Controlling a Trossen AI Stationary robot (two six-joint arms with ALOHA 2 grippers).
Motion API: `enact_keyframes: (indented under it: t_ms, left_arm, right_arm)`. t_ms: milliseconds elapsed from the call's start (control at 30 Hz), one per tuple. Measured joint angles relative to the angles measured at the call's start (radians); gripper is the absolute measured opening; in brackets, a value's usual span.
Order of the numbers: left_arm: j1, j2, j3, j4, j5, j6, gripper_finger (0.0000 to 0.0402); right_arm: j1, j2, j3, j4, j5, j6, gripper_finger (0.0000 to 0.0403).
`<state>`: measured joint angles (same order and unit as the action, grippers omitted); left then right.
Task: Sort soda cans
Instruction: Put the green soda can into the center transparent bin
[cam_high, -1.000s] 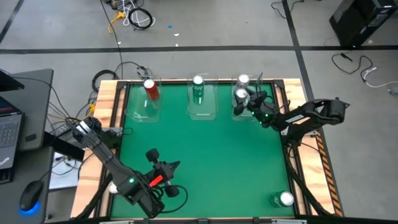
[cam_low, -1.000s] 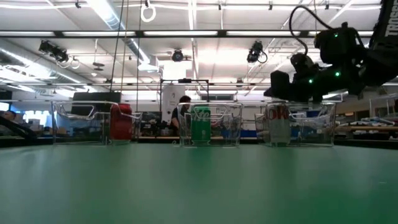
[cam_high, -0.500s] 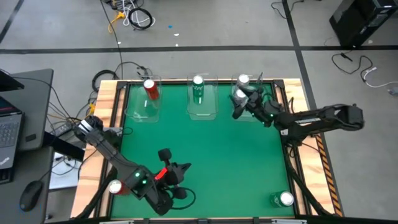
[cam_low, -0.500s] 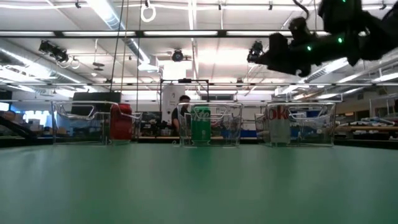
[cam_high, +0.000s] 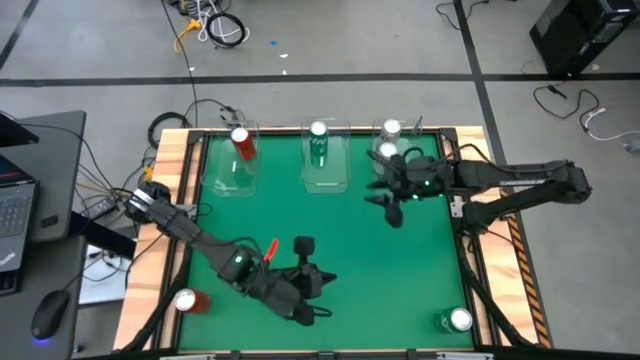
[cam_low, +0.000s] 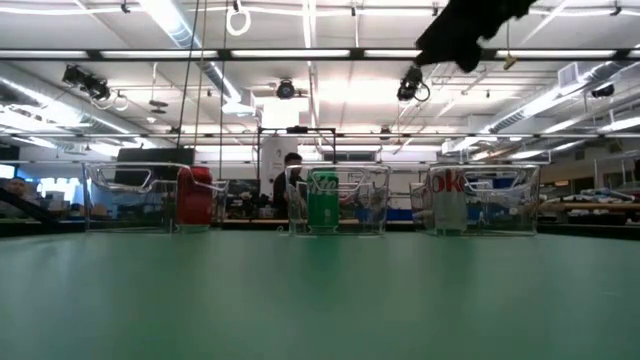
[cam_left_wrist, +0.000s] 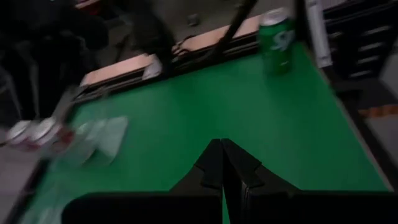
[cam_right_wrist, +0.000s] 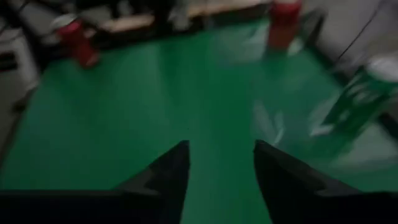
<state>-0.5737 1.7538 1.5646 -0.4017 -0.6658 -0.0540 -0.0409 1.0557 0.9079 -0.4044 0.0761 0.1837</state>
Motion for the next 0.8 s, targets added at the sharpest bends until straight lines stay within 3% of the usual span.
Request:
enact_keyframes:
  t_ms: [233, 400, 600, 800]
  left_arm:
    - [0.123, 0.0, 0.0, 0.127, 0.352, 0.131, 0.0]
    - [0.219, 0.034, 0.001, 0.198, 0.565, 0.196, 0.0]
    - [0.305, 0.126, 0.001, 0.221, 0.675, 0.203, 0.0]
    - [0.34, 0.184, 0.0, 0.29, 0.745, 0.26, 0.0]
  right_arm:
    - [0.198, 0.002, 0.178, -0.445, -0.032, 0.208, 0.0069]
    - [0.345, 0.006, 0.215, -0.638, -0.033, 0.414, 0.0011]
    - [0.51, 0.006, 0.217, -0.764, -0.11, 0.703, 0.0021]
    - [0.67, 0.016, 0.218, -0.779, -0.166, 0.969, 0.0039]
